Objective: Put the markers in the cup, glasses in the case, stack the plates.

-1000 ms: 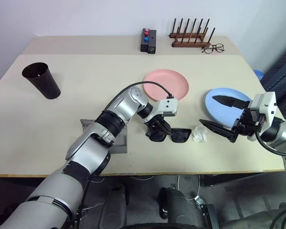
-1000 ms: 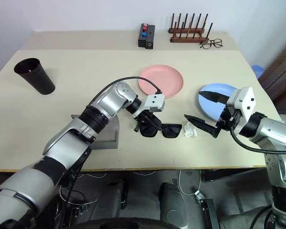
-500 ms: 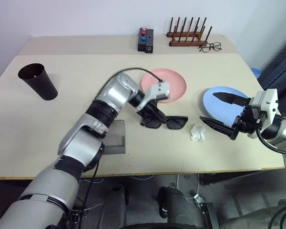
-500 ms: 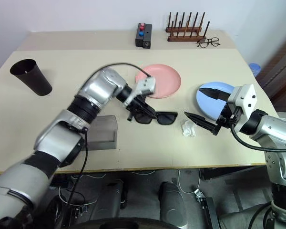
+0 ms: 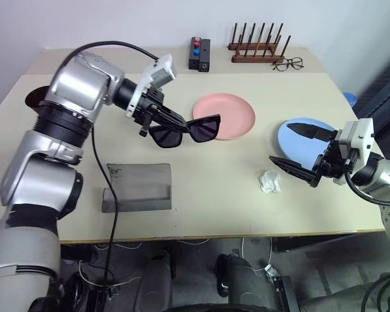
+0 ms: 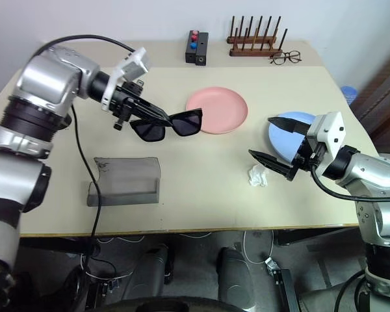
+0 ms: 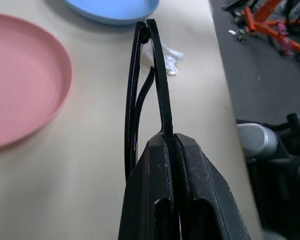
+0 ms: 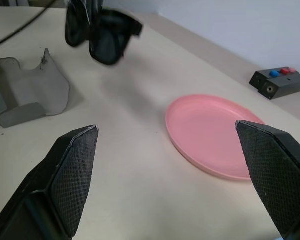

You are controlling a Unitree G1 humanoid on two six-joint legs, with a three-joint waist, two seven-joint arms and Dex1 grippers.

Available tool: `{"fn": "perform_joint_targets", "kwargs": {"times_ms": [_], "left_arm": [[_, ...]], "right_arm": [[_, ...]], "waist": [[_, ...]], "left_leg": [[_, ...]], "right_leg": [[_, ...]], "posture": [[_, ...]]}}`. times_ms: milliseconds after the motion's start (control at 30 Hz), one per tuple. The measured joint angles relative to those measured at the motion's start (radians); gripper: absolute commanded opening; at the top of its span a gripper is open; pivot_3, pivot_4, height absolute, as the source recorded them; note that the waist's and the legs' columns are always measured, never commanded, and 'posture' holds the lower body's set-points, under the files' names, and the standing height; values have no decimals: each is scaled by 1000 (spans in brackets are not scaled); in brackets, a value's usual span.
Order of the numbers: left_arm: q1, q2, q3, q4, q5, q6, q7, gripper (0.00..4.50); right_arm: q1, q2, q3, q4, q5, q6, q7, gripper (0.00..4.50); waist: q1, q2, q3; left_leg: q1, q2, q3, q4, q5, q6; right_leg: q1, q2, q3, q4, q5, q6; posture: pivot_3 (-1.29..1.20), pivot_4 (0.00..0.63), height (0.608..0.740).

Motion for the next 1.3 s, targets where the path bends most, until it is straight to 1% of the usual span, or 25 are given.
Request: {"fn": "perform_joint_targets", "kwargs": {"times_ms": [33,133,233,300,367,433,500,533,600,667,767,900,1033,1233,1300], "left_arm": [[-2,37,-8,-5,-27,15,0,18],[-8,215,-62,-59,-110,28,1,18],[10,356,-104,-146,-219,39,0,18],[55,427,-132,-191,-266,5,0,18],[128,487,-159,-198,-296,-76,0,18],[196,516,-182,-188,-302,-133,0,18],[292,520,-181,-165,-277,-276,0,18],[345,508,-179,-139,-260,-350,0,18],[412,463,-179,-95,-249,-424,0,18],[446,431,-177,-84,-247,-482,0,18],[458,391,-138,-81,-247,-550,0,18],[455,352,-129,-56,-244,-546,0,18],[455,334,-163,-46,-241,-524,0,18],[455,280,-203,-1,-237,-530,0,18],[455,276,-213,7,-238,-543,0,18]], "right_arm": [[-1,0,1,1,0,0,0,4500],[-4,2,5,8,0,-1,3,4500],[-8,3,9,14,0,-1,7,4500],[-13,4,12,17,0,-2,11,4500],[-17,5,15,19,-1,-4,15,4500],[-20,6,17,27,-3,-8,18,4500],[-30,11,23,31,-9,-11,20,4500],[-35,12,27,34,-9,-14,24,4500],[-41,12,35,48,-10,-19,28,4500],[-46,12,42,51,-10,-20,32,4500],[-49,12,42,51,-10,-20,37,4500],[-44,11,39,49,-10,-19,36,4500],[-29,10,32,44,-9,-9,33,4500],[-18,10,13,17,-8,4,23,4500],[-15,10,12,9,-8,10,21,4500]], "waist": [[-1,0,0],[-7,1,1],[-4,1,1],[1,2,1],[2,2,1],[3,2,1],[2,2,1],[2,2,1],[4,1,1],[6,1,1],[5,1,1],[2,2,1],[2,2,1],[4,2,1],[3,2,1]], "left_leg": [[0,0,0,0,0,0],[0,0,0,-1,0,0],[0,0,0,-1,0,0],[0,0,1,0,0,0],[0,0,1,0,0,0],[0,0,1,0,0,0],[0,0,2,0,0,0],[0,0,2,0,0,0],[-1,0,2,1,0,0],[-4,0,2,2,0,0],[-4,0,2,2,0,0],[-3,0,2,2,0,0],[-3,0,2,2,0,0],[-3,0,2,2,0,0],[-3,0,2,2,0,0]], "right_leg": [[0,0,0,0,0,0],[-1,0,0,0,0,0],[-1,0,1,0,0,0],[-1,0,1,0,0,0],[-1,0,1,0,0,0],[-1,0,1,0,0,0],[-1,-1,1,0,0,-1],[-1,-1,1,0,2,-3],[-1,0,0,1,2,-4],[-2,-1,0,0,2,-4],[-2,-1,1,0,2,-4],[-3,-1,1,1,2,-4],[-3,-1,1,1,2,-4],[-2,-1,1,1,2,-4],[-2,-1,1,1,2,-4]], "posture": [[0,150,740],[0,150,740],[0,150,740],[0,150,740],[0,150,740],[0,150,740],[0,150,740],[0,150,740],[0,150,740],[0,150,740],[0,150,740],[0,150,740],[0,150,740],[0,150,740],[0,150,740]]}}
